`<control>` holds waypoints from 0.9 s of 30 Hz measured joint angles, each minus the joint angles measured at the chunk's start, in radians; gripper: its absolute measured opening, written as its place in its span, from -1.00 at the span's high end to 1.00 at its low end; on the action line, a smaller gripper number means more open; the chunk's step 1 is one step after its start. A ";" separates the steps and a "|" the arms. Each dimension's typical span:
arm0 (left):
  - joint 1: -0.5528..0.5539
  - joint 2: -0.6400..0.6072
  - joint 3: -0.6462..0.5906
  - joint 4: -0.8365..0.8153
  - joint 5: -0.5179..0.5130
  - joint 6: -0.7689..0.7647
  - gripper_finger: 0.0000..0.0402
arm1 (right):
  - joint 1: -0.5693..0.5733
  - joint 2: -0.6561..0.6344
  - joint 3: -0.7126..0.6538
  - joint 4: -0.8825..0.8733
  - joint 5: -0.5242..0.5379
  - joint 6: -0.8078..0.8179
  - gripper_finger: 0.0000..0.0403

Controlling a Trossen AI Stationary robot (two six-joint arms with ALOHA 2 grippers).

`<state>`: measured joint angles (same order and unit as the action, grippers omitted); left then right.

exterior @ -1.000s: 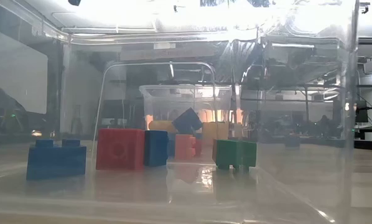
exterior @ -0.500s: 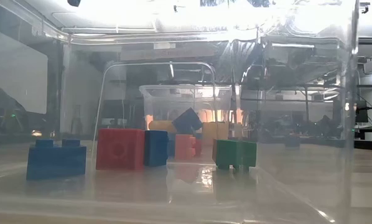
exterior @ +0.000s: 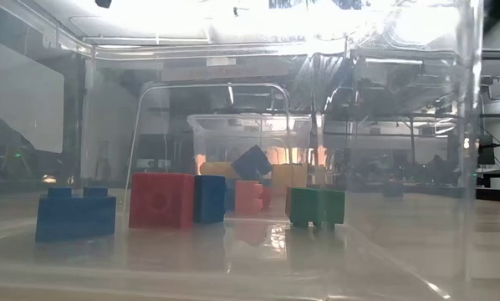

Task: Sort blocks by size
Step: Put the small green game piece into the bottom transparent bin, then put the orange game piece into the bottom transparent bin

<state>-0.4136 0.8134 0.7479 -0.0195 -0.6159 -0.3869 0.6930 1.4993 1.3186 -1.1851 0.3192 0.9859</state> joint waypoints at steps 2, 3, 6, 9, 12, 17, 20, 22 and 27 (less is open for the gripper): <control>0.013 0.000 0.000 0.000 0.002 -0.004 -0.10 | -0.043 0.004 0.049 0.160 0.031 -0.126 0.34; 0.018 0.000 0.000 0.000 0.006 -0.005 -0.10 | -0.065 0.015 0.065 0.241 0.028 -0.202 0.34; 0.029 0.000 0.000 0.000 0.034 -0.022 -0.10 | -0.121 0.071 0.092 0.473 -0.021 -0.376 0.34; 0.035 0.000 0.000 -0.004 0.063 -0.049 -0.10 | -0.160 0.134 0.110 0.615 -0.042 -0.461 0.34; 0.035 0.000 0.000 -0.008 0.088 -0.056 -0.10 | -0.190 0.179 0.148 0.645 -0.040 -0.462 0.27; 0.035 0.000 0.000 -0.009 0.109 -0.056 -0.10 | -0.226 0.228 0.205 0.614 -0.069 -0.472 -0.39; 0.036 0.000 0.000 -0.014 0.108 -0.052 -0.10 | -0.250 0.229 0.248 0.615 -0.086 -0.492 -0.68; 0.048 0.000 0.000 -0.014 0.109 -0.034 -0.10 | -0.264 0.229 0.281 0.599 -0.078 -0.489 -0.77; 0.157 0.039 0.002 -0.015 0.245 -0.030 -0.10 | -0.283 0.229 0.400 0.480 0.010 -0.512 -0.79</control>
<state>-0.2564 0.8528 0.7495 -0.0346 -0.3712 -0.4171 0.4103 1.7283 1.7187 -0.7048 0.3295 0.4739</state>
